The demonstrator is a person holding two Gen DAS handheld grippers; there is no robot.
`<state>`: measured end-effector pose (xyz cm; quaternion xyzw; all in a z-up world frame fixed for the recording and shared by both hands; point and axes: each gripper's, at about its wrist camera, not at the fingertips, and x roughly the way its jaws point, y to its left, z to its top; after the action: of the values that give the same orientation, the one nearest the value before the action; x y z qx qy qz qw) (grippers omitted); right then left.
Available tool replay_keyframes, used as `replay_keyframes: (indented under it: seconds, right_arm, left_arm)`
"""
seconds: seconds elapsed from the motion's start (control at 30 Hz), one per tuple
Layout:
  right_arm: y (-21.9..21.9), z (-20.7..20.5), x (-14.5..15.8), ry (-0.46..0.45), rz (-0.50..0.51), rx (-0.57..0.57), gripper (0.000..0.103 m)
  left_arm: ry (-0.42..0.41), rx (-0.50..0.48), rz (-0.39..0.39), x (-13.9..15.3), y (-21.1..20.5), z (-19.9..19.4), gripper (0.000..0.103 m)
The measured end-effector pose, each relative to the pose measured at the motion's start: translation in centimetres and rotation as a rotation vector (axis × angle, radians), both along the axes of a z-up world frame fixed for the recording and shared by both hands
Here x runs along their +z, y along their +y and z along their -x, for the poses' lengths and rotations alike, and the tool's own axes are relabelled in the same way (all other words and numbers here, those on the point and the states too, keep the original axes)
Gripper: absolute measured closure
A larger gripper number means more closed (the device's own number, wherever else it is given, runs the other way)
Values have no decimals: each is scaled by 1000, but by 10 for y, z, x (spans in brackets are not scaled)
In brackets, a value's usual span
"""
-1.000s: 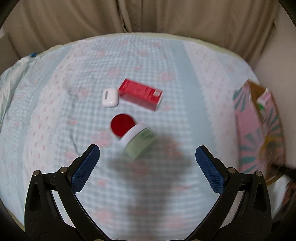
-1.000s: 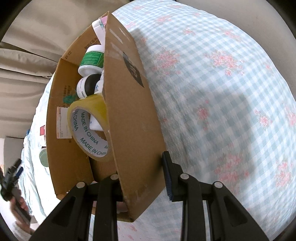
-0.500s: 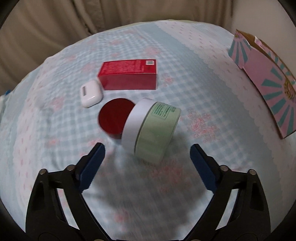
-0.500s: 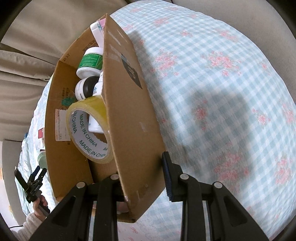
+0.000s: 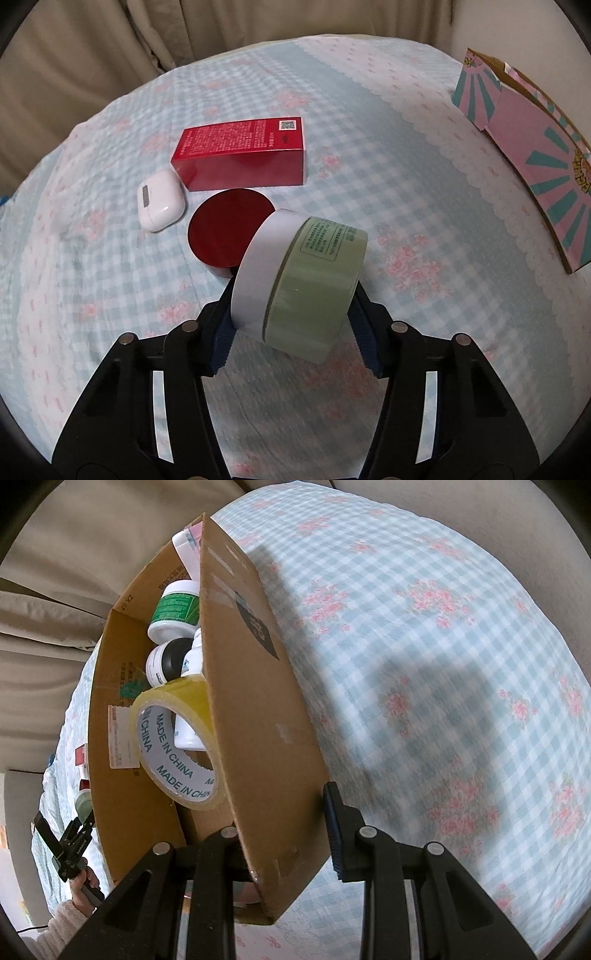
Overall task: Organize rigid objects
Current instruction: 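Grasp the white-lidded pale green jar with the left gripper and lift it, then lower the pale green jar into the box and open the left gripper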
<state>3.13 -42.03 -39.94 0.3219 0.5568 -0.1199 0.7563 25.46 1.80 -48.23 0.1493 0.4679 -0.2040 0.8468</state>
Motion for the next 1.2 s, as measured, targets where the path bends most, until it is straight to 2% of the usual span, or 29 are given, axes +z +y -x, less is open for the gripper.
replay_keyframes:
  seconds: [0.17, 0.6, 0.97, 1.2]
  right_arm:
    - [-1, 0, -1, -1, -1, -2, 78]
    - [-3, 3, 0, -5, -6, 0, 78]
    - [-2, -2, -1, 6, -11, 25, 77]
    - [-4, -8, -2, 13, -23, 39, 77]
  left_arm:
    - [29, 11, 17, -5, 1, -5, 51]
    - [32, 61, 62, 10, -4, -1, 62]
    - [-11, 167, 146, 66, -9, 9, 64]
    - [-75, 144, 181, 146, -52, 24, 64]
